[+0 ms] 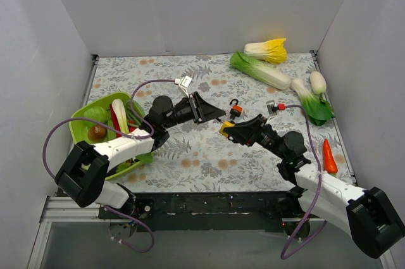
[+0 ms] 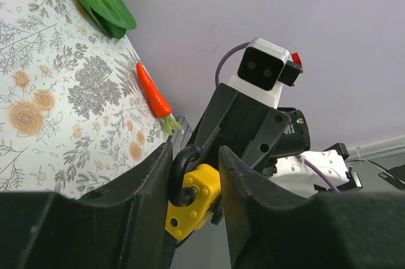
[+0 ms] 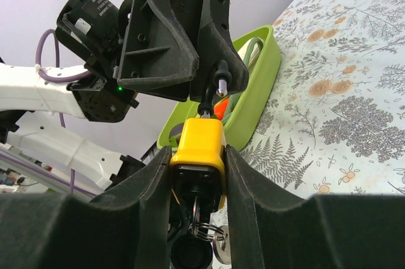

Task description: Unlock with the key

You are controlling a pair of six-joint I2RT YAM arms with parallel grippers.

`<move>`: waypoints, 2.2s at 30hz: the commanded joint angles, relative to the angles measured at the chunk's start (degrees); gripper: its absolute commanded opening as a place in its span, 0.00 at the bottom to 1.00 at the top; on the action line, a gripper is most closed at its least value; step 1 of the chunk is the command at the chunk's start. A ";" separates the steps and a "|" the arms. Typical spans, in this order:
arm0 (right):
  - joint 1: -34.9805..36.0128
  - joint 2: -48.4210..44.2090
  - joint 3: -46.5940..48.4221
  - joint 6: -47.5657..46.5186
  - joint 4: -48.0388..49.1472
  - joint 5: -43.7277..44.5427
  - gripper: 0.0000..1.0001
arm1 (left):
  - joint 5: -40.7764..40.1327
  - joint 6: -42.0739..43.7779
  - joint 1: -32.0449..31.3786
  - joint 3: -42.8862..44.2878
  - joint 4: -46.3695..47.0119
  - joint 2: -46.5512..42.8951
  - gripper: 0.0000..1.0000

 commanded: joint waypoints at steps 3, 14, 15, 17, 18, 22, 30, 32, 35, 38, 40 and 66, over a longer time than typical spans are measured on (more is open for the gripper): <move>-0.58 0.82 -1.02 2.62 4.92 6.38 0.01 | 5.39 1.21 -0.45 -2.05 5.97 -4.57 0.30; -0.41 4.42 -3.30 -0.01 2.11 8.93 0.01 | 5.04 5.34 -0.45 -2.48 0.36 -4.31 0.00; -0.41 4.51 -3.56 -0.10 2.11 8.93 0.01 | 5.21 6.39 -0.45 -2.84 -0.52 -4.57 0.00; -0.41 5.03 -4.27 -0.19 2.02 9.10 0.01 | 4.95 7.88 -0.45 -3.45 -1.84 -4.92 0.00; -0.41 5.30 -4.44 -0.62 1.85 9.19 0.01 | 5.12 8.93 -0.45 -3.72 -2.63 -5.10 0.00; -0.41 7.75 -5.32 -1.33 1.58 8.93 0.01 | 6.00 13.24 -0.10 -4.77 -5.44 -4.05 0.00; -0.23 13.29 -8.92 -2.65 3.52 6.91 0.06 | 8.82 19.66 1.13 -4.69 -17.18 1.31 0.00; -0.23 14.26 -9.28 -3.26 2.82 6.21 0.10 | 9.16 21.07 1.04 -4.07 -19.94 2.54 0.00; -0.14 15.14 -10.42 -3.96 2.46 5.41 0.18 | 8.99 22.04 1.13 -4.34 -22.32 2.64 0.00; -0.14 16.20 -11.13 -4.84 2.20 5.15 0.23 | 8.82 23.97 1.13 -4.16 -24.16 2.55 0.00; -0.14 17.69 -10.95 -5.37 1.59 4.97 0.25 | 8.82 25.29 1.22 -3.90 -25.48 3.33 0.00; -0.14 30.71 -9.10 -2.82 6.16 3.65 0.63 | 7.94 30.29 3.50 0.92 -29.33 14.32 0.00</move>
